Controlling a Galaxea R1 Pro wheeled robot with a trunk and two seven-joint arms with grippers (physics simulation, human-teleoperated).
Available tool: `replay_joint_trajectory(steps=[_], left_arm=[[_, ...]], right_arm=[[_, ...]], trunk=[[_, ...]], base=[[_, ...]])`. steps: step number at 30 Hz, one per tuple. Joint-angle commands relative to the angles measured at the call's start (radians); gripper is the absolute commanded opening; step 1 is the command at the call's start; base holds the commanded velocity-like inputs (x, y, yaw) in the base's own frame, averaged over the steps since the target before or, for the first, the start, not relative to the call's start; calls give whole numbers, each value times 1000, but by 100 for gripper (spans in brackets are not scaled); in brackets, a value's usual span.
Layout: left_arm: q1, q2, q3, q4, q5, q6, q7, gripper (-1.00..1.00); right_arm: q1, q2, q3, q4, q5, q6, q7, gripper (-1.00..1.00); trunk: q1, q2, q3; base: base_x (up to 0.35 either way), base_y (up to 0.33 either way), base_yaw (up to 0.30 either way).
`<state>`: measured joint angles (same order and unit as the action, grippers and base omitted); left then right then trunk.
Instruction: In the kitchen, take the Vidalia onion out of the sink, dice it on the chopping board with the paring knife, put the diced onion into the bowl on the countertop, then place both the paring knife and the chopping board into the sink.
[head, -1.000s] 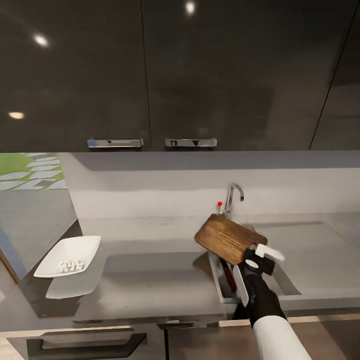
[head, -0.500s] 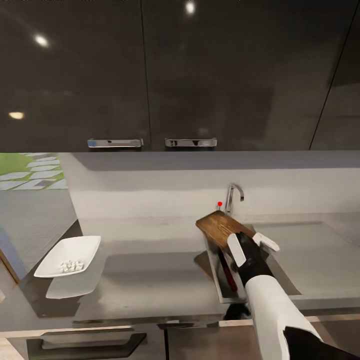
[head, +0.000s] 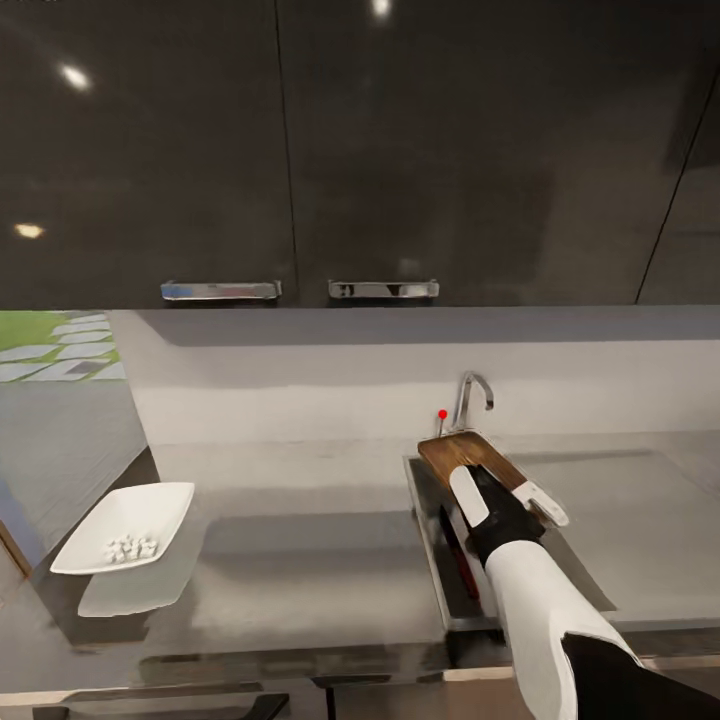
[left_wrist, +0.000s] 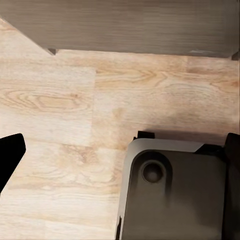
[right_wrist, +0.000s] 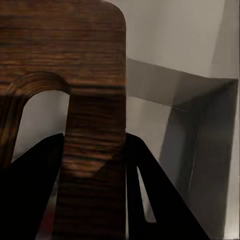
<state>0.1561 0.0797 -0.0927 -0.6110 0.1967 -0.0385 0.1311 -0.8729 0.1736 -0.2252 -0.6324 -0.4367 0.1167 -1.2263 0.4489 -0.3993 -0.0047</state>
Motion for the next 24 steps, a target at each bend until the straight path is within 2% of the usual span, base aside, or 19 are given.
replay_joint_trajectory(steps=[1,7,14,17,24], left_arm=[[0,2,-9,-1,10,-3,8,100],[0,2,-9,-1,10,-3,8,100],[0,2,-9,-1,10,-3,8,100],[0,2,-9,-1,10,-3,8,100],[0,2,-9,0,10,-3,8,100]], right_arm=[[-1,1,-2,29,2,-12,-3,-100],[0,1,-3,76,-6,-92,-5,-100],[0,1,-5,180,-75,-194,-46,-100],[0,1,-5,226,-86,-243,-49,-100],[0,1,-5,276,-89,-259,-50,-100]], trunk=[[1,-1,0],[1,-1,0],[1,-1,0],[1,-1,0],[1,-1,0]], base=[[339,34,0],[211,18,0],[14,1,0],[0,0,0],[0,0,0]])
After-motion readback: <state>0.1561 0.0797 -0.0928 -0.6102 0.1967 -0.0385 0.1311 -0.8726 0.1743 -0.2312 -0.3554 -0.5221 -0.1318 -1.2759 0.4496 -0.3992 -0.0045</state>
